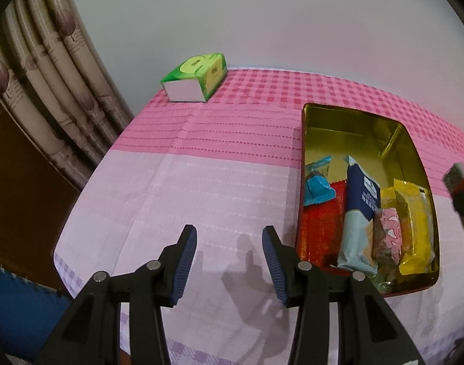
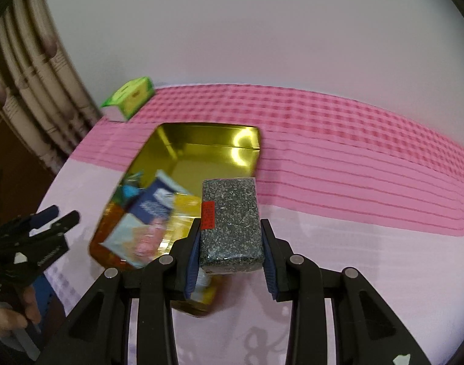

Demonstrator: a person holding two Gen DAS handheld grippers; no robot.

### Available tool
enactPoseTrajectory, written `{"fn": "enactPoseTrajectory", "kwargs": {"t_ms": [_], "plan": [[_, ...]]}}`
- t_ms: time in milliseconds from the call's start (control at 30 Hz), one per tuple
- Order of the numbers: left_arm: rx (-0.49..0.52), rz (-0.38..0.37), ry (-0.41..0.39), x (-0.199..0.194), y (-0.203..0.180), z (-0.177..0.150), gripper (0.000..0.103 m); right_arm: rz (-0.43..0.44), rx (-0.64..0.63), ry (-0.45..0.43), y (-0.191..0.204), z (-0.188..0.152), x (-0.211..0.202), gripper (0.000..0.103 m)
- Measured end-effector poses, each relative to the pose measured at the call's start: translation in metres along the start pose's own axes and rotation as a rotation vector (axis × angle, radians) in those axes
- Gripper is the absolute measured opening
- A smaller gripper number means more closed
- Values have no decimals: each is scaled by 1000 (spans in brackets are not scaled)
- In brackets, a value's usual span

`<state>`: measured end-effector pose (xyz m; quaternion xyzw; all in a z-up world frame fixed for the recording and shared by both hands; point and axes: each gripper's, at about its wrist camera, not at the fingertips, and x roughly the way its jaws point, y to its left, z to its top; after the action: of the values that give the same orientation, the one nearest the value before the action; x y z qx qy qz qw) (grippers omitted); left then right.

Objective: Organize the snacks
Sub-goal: 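Carry the grey red-tagged block into the gold tin and open the right gripper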

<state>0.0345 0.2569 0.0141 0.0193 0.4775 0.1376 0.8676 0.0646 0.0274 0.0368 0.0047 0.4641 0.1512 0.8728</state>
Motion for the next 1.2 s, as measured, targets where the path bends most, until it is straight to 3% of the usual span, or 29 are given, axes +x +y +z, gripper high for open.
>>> {"fn": "enactPoseTrajectory", "kwargs": {"t_ms": [500, 1200], "plan": [[-88, 34, 4, 3, 32, 5, 53, 58, -56, 31, 69, 10, 26, 32], [-71, 13, 22, 6, 26, 4, 53, 34, -24, 76, 85, 10, 61, 33]]}}
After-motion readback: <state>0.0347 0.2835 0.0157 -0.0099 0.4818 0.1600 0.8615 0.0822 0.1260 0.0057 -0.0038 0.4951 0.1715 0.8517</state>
